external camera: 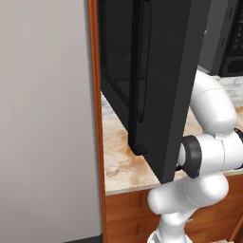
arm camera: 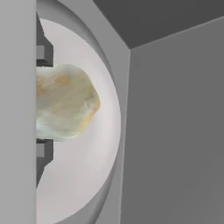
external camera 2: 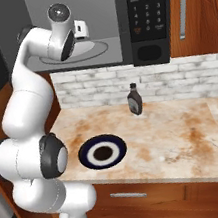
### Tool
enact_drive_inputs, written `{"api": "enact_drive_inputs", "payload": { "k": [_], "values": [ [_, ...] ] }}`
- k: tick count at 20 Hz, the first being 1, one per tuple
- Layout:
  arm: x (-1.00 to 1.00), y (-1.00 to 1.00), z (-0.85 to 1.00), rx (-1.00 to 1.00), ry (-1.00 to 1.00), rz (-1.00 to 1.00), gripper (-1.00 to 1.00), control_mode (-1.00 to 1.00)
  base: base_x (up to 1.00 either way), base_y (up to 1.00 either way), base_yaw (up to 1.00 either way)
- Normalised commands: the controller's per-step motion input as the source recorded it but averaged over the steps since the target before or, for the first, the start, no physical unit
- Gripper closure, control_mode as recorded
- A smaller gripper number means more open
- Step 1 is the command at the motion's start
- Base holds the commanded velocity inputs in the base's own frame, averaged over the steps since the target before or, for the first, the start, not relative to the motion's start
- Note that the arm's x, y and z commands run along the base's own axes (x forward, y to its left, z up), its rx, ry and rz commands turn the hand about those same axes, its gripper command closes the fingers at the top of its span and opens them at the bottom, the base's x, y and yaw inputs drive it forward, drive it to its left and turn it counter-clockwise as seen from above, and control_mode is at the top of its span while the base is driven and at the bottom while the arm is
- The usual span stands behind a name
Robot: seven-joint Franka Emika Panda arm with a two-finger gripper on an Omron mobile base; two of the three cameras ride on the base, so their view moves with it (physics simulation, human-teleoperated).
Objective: Pick the garlic from the counter and place it in the microwave. Then turn on the microwave.
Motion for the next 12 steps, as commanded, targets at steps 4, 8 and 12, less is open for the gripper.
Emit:
{"api": "enact_drive_inputs", "payload": {
  "k": [4,8,12],
  "values": [
    [0.0,0.0,-0.01,0.0,0.01,0.01,1.0,-1.0,0.0,0.0,0.0],
    [0.0,0.0,-0.01,0.0,0.0,0.01,1.0,-1.0,0.0,0.0,0.0],
    [0.01,0.0,-0.02,0.0,0.01,0.01,1.0,-1.0,0.0,0.0,0.0]
  ]
}}
